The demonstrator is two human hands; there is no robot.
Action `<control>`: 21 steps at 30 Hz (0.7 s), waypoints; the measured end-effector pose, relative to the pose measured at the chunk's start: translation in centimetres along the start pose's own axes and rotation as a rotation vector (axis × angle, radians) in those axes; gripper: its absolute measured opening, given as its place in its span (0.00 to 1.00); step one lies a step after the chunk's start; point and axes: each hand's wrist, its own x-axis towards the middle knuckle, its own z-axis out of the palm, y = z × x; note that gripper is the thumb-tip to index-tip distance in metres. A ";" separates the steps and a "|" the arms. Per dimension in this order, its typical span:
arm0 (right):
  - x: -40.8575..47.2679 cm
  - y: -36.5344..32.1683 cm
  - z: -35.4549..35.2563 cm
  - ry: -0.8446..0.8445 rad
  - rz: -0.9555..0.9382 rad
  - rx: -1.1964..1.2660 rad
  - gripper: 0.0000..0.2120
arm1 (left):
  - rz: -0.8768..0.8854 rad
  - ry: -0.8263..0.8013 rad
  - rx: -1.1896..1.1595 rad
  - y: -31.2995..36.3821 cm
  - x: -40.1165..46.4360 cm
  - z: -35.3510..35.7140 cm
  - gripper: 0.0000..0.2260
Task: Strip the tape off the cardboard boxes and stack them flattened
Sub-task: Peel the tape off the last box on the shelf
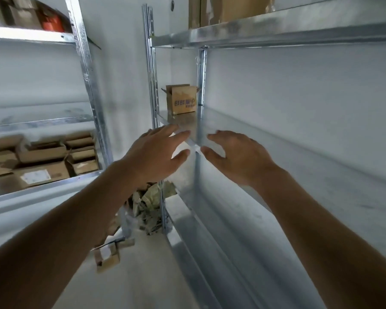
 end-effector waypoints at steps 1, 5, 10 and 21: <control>2.1 -0.3 0.7 -0.010 -0.001 -0.009 0.27 | 0.011 0.004 0.003 -1.9 1.4 0.3 0.26; 10.1 -1.2 3.6 -0.001 0.020 -0.009 0.27 | 0.063 0.053 -0.033 -8.7 7.0 2.5 0.25; 20.0 -0.9 8.1 0.069 0.010 0.053 0.23 | 0.035 0.039 -0.041 -16.4 14.8 7.2 0.27; 41.9 2.1 17.1 0.013 0.100 0.066 0.26 | 0.055 -0.016 -0.136 -30.2 31.2 17.2 0.26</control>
